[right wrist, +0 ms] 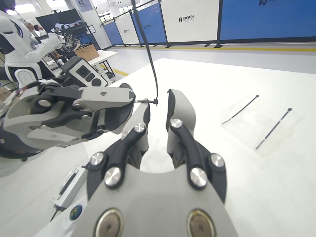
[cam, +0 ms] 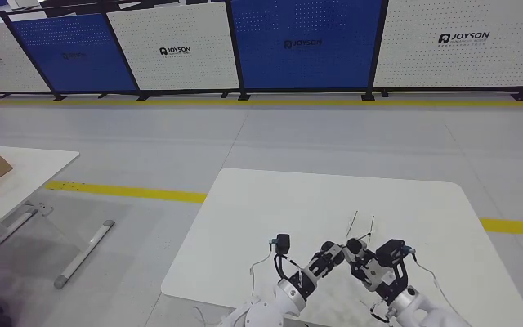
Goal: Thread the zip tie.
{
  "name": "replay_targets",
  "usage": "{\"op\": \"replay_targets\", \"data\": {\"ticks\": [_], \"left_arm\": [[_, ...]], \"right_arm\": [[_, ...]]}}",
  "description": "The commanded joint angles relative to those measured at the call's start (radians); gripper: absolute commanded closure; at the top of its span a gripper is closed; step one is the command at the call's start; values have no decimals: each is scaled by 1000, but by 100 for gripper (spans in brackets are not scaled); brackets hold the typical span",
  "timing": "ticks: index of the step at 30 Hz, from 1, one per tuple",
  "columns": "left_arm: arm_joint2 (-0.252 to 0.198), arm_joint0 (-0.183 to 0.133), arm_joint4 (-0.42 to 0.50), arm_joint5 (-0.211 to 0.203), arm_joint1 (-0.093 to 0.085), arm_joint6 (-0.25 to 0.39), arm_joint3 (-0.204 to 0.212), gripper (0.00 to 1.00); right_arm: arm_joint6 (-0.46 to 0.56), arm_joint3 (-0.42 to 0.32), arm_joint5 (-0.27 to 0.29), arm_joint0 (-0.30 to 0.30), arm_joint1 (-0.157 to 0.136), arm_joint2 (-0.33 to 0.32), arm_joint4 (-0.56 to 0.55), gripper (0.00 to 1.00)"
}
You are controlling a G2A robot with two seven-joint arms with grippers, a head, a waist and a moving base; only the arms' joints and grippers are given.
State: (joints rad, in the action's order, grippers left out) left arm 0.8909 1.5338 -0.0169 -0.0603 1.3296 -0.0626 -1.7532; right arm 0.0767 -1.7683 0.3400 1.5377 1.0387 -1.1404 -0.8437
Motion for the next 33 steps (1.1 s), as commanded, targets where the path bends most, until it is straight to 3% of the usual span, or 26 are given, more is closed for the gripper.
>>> {"op": "replay_targets", "data": {"ticks": [1, 3, 11, 17, 22, 33], "left_arm": [[0, 1, -1, -1, 0, -2, 0, 100], [0, 3, -3, -3, 0, -4, -1, 100], [0, 8, -9, -7, -1, -3, -5, 100], [-3, 9, -14, -7, -1, -3, -5, 100], [-5, 9, -16, -10, -1, -6, -9, 100], [-6, 19, -18, -63, -2, -12, -21, 100]], "right_arm": [[-1, 1, 0, -1, -2, 2, 2, 83], [-3, 2, 0, -3, -4, 4, 3, 87], [-9, 4, 0, -5, -9, 9, 7, 87], [-13, 3, 0, -6, -13, 11, 10, 100], [-14, 3, 0, -6, -15, 11, 13, 100], [8, 0, 0, -11, -21, 15, 23, 100]]}}
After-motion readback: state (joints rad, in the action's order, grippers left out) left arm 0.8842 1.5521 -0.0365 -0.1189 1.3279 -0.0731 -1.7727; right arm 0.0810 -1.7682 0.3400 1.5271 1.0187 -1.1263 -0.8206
